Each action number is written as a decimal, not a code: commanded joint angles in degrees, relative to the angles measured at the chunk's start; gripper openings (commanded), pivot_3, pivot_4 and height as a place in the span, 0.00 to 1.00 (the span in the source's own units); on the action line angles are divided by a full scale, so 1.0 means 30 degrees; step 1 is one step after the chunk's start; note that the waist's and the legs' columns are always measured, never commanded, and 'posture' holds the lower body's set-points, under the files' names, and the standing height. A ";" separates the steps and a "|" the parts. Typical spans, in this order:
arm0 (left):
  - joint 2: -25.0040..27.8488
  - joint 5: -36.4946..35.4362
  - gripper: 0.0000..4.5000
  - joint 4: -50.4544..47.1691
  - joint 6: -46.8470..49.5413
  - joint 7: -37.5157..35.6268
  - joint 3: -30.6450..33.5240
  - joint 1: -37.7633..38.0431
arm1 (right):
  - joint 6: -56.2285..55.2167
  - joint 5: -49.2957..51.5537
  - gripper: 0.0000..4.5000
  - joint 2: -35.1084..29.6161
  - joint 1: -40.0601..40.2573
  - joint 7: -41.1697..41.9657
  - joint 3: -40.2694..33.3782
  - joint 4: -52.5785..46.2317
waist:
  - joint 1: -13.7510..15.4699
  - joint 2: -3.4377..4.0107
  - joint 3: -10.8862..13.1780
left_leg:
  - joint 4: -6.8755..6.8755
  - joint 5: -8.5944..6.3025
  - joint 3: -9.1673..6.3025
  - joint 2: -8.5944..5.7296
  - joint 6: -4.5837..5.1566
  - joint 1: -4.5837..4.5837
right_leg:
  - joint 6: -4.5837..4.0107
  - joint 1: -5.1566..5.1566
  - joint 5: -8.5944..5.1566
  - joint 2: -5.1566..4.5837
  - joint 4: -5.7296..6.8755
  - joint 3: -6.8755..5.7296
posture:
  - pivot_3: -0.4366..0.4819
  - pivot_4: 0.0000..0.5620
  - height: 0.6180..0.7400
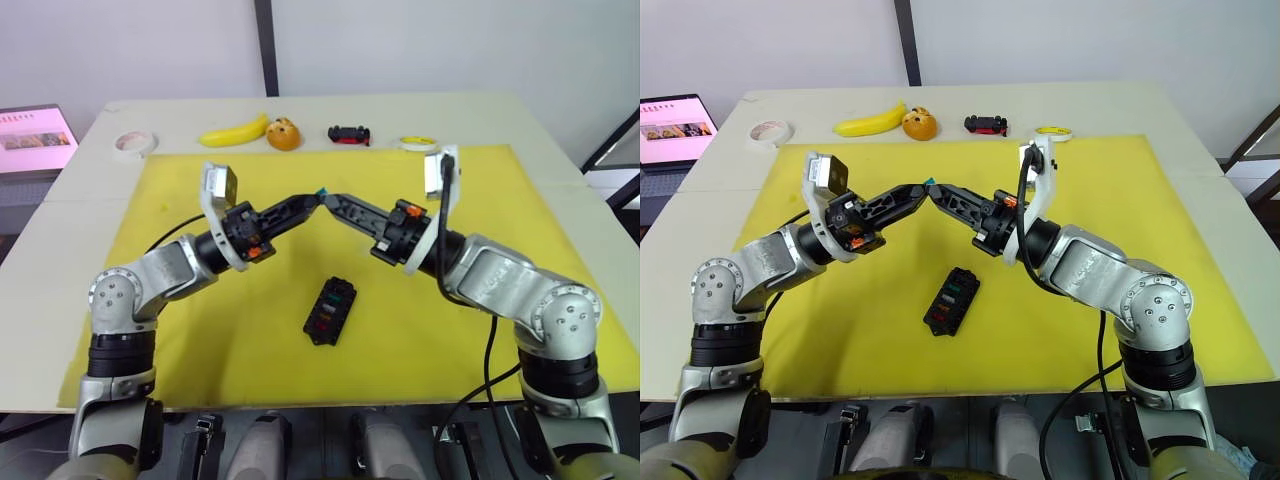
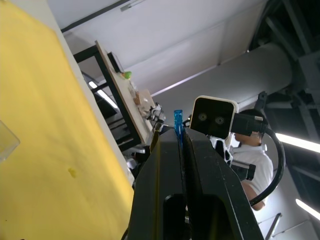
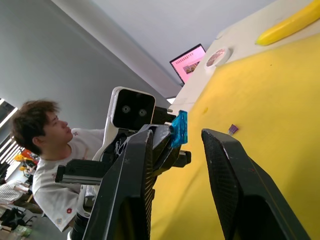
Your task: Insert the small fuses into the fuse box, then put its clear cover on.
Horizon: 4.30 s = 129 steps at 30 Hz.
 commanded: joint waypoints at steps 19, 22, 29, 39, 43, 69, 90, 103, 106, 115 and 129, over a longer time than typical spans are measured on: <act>0.2320 0.1257 0.56 -0.0014 0.1016 -0.2078 -0.0526 -0.0473 | -0.0606 0.2558 0.00 -0.0800 -0.0469 0.0346 -0.0749 -0.0792 | -0.0048 0.0006 0.0006 | -0.0001 -0.0001 0.0002 0.0002 0.0002 -0.0001 | 0.0000 -0.0002 0.0000 0.0014 0.0000 -0.0004 | 0.48 0.27 1.00; 0.4516 0.5002 0.93 -0.0336 0.1867 -0.6029 -0.0741 -0.1024 | 0.0276 0.1990 0.00 -0.2538 -0.0300 0.1391 -0.1090 -0.1022 | -0.0039 0.0004 0.0027 | -0.0003 -0.0002 -0.0002 0.0002 0.0004 -0.0005 | -0.0003 -0.0003 -0.0003 0.0029 -0.0001 -0.0009 | 0.48 0.27 1.00; 0.9645 1.8682 0.99 -0.2572 -0.5702 -1.9460 -0.5787 -0.0983 | 0.2723 -0.4675 0.00 -0.7192 0.0476 0.5928 -0.0024 -0.3204 | 0.0060 0.0048 0.0056 | -0.0078 -0.0007 0.0029 -0.0043 0.0016 0.0002 | -0.0014 -0.0012 -0.0011 0.0076 -0.0061 0.0002 | 0.48 0.27 1.00; 0.6726 2.8813 0.99 0.2275 -1.7086 -2.6927 -0.9772 -0.2788 | 0.3248 -1.4013 0.00 -0.7960 0.0246 1.0108 0.3987 -0.4365 | 0.0102 0.0026 0.0075 | -0.0040 -0.0014 0.0015 0.0027 0.0027 -0.0062 | -0.0013 -0.0030 -0.0007 0.0032 -0.0079 -0.0019 | 0.48 0.27 1.00; 0.5280 3.0231 0.99 0.4242 -1.8817 -2.7888 -1.0011 -0.3690 | 0.3749 -1.5393 0.00 -0.7521 0.0183 1.0680 0.4461 -0.4377 | 0.0086 0.0025 0.0075 | 0.0001 -0.0021 0.0005 0.0024 0.0039 -0.0146 | -0.0005 -0.0089 -0.0003 0.0023 -0.0073 -0.0035 | 0.48 0.27 1.00; 0.3101 3.2075 0.99 0.5281 -1.9827 -2.8475 -0.9530 -0.4023 | 0.5542 -1.9865 0.00 -0.5365 0.0761 1.2861 0.4770 -0.4874 | 0.0047 0.0025 0.0075 | 0.0073 -0.0018 -0.0033 0.0014 0.0038 -0.0226 | 0.0001 -0.0157 0.0000 0.0023 0.0002 -0.0080 | 0.48 0.27 1.00; 0.2969 3.2126 0.99 0.4865 -1.9507 -2.8413 -0.9395 -0.3926 | 0.5550 -2.1967 0.00 -0.4911 0.0987 1.4096 0.5209 -0.4889 | 0.0029 0.0027 0.0071 | 0.0091 -0.0012 -0.0031 0.0007 0.0028 -0.0223 | 0.0002 -0.0154 0.0001 0.0025 0.0024 -0.0081 | 0.48 0.27 1.00; 0.2801 3.2189 0.99 0.4803 -1.9393 -2.8299 -0.9415 -0.4015 | 0.5357 -2.3291 0.00 -0.4726 0.1059 1.4917 0.5789 -0.4990 | -0.0014 0.0030 0.0067 | 0.0101 -0.0005 -0.0029 0.0005 0.0016 -0.0216 | 0.0003 -0.0152 0.0001 0.0027 0.0038 -0.0081 | 0.48 0.27 1.00; 0.2773 3.2221 0.99 0.4795 -1.9379 -2.8272 -0.9406 -0.4015 | 0.5348 -2.3475 0.00 -0.4641 0.1077 1.5027 0.5715 -0.5040 | -0.0032 0.0030 0.0065 | 0.0104 -0.0005 -0.0029 0.0005 0.0017 -0.0213 | 0.0002 -0.0152 0.0001 0.0028 0.0045 -0.0080 | 0.48 0.27 1.00; 0.2851 3.2274 0.99 0.4795 -1.9436 -2.8247 -0.9348 -0.3922 | 0.5566 -2.3455 0.00 -0.4711 0.1022 1.5325 0.4982 -0.5596 | -0.0027 0.0030 0.0065 | 0.0113 0.0001 -0.0028 0.0004 0.0007 -0.0212 | 0.0002 -0.0152 0.0001 0.0028 0.0056 -0.0078 | 0.48 0.27 1.00; 0.2751 3.2248 0.99 0.4467 -1.9224 -2.8221 -0.9311 -0.3828 | 0.5088 -2.4516 0.00 -0.4479 0.1571 1.5457 0.5468 -0.5063 | -0.0035 0.0031 0.0059 | 0.0121 0.0002 -0.0025 0.0002 0.0004 -0.0203 | 0.0003 -0.0150 0.0001 0.0029 0.0082 -0.0075 | 0.48 0.27 1.00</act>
